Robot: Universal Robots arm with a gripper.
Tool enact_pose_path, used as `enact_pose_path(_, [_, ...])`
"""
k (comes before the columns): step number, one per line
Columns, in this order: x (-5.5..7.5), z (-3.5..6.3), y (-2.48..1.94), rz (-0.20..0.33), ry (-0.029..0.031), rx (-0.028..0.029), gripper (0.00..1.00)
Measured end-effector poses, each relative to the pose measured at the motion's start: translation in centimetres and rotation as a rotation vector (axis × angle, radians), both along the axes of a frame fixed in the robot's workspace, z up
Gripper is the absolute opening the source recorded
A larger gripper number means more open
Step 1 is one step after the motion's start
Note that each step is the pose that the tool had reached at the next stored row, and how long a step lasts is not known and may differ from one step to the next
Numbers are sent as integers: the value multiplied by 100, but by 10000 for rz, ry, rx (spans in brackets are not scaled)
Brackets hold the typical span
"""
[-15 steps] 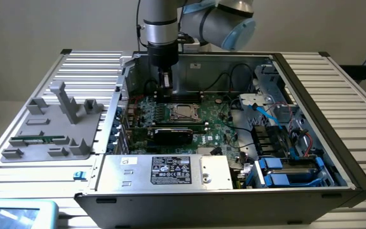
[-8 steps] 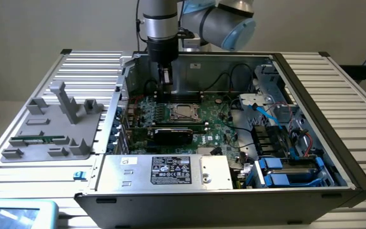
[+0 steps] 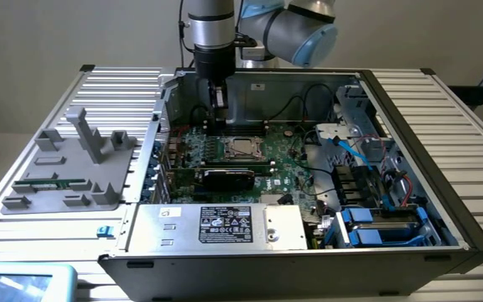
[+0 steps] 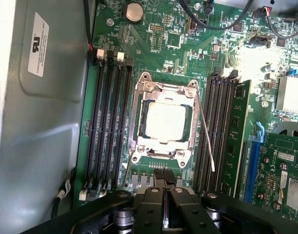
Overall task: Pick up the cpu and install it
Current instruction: 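Close the cpu cover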
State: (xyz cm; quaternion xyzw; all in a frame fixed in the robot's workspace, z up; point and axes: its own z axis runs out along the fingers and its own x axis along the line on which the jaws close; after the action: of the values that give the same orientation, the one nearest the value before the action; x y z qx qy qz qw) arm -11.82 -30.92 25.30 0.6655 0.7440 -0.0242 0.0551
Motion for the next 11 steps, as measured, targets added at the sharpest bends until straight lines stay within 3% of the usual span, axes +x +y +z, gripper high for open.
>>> enact_pose_path(11, [0,0,0,1,0,0,9])
